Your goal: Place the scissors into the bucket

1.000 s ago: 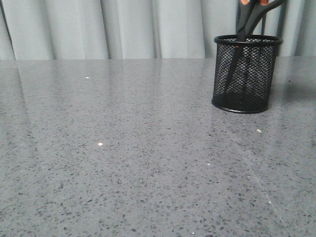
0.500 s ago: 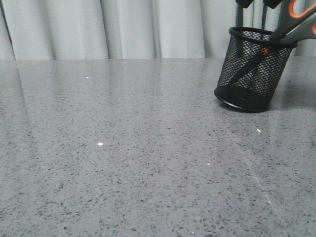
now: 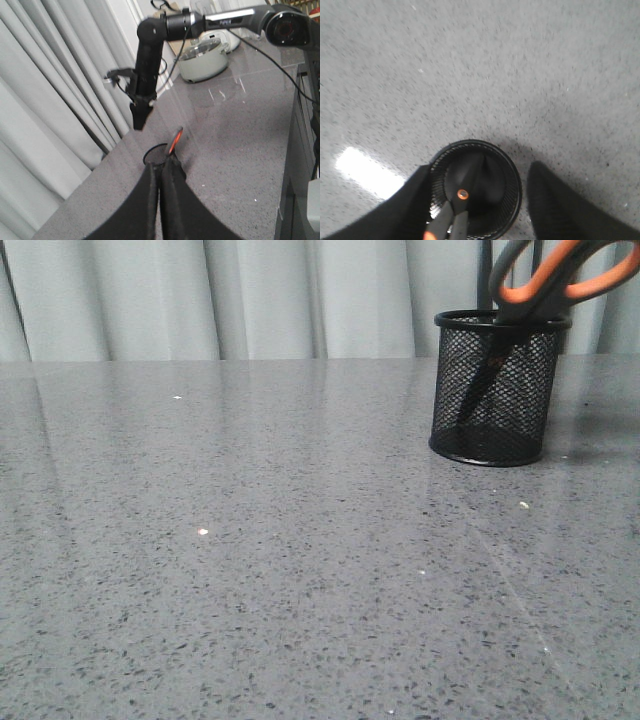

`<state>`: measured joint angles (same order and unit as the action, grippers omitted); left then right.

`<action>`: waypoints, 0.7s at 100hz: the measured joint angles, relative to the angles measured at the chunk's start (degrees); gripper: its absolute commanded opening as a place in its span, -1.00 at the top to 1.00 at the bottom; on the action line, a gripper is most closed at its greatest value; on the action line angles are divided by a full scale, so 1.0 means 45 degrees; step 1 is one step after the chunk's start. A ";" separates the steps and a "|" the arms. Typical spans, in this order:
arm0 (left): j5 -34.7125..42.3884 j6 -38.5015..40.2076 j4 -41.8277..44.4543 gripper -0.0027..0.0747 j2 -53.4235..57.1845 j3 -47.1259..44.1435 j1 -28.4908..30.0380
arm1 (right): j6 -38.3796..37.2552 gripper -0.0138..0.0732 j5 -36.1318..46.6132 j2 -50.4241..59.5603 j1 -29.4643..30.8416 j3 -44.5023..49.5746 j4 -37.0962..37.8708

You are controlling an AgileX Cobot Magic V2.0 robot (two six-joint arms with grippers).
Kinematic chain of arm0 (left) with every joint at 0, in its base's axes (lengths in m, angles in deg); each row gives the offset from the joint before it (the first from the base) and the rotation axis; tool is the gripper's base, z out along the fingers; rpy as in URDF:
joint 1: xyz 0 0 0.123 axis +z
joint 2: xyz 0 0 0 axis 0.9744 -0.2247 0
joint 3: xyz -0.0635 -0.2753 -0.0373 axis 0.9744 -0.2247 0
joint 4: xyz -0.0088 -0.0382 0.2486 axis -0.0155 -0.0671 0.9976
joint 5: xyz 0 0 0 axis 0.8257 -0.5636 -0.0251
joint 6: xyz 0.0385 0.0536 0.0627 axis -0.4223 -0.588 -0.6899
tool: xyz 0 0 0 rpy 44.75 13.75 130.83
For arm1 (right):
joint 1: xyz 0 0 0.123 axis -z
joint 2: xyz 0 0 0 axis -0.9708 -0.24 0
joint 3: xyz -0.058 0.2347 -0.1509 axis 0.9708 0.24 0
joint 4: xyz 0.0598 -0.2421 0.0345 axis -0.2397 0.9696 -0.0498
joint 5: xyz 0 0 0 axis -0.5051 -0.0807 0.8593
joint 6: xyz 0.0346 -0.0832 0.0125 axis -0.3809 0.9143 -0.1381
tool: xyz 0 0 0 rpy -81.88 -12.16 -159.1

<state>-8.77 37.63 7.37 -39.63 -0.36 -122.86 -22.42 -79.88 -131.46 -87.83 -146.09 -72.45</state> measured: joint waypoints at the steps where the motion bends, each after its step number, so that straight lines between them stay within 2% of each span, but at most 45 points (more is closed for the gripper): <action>1: 0.0000 0.0000 0.0000 0.98 0.0000 -0.0032 0.0000 | 0.0000 0.37 -0.0026 0.0052 0.0000 -0.0077 -0.0030; 8: 0.0024 0.0000 0.0000 0.98 0.0000 -0.0432 0.0000 | 0.0000 0.85 -0.0085 0.0490 0.0000 -0.0263 -0.0263; 9: 0.0024 0.0000 0.0000 0.98 0.0000 -0.0481 0.0000 | 0.0000 0.85 -0.0085 0.0550 0.0000 -0.0262 -0.0318; 15: 0.0024 0.0000 0.0000 0.98 0.0000 -0.0969 0.0000 | -0.0033 0.77 -0.0148 0.1217 0.0000 -0.0262 -0.0407; 23: 0.0180 0.0000 0.0135 0.98 0.0000 -0.1679 0.0000 | -0.0031 0.78 -0.0123 0.2345 0.0000 0.0090 -0.0503; 33: 0.1182 0.0027 0.0216 0.98 0.0033 -0.2748 0.0000 | -0.0031 0.78 0.0169 0.4470 0.0000 0.1579 -0.0662; 42: 0.3153 0.0161 0.0241 0.98 0.0260 -0.4016 0.0000 | 0.0022 0.78 0.1000 0.6701 0.0000 0.3671 -0.0719; 57: 0.7371 0.0253 0.0241 0.98 0.0625 -0.6442 0.0000 | 0.0027 0.78 0.3483 1.1859 0.0000 0.8709 -0.0639; 70: 1.0175 0.0301 0.0241 0.98 0.0655 -0.8256 0.0000 | -0.0392 0.79 0.4982 1.6191 0.0000 1.2549 0.0136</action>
<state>37.02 38.98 8.45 -36.68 -37.51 -122.86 -24.18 -57.46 -58.60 -87.83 -89.62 -71.84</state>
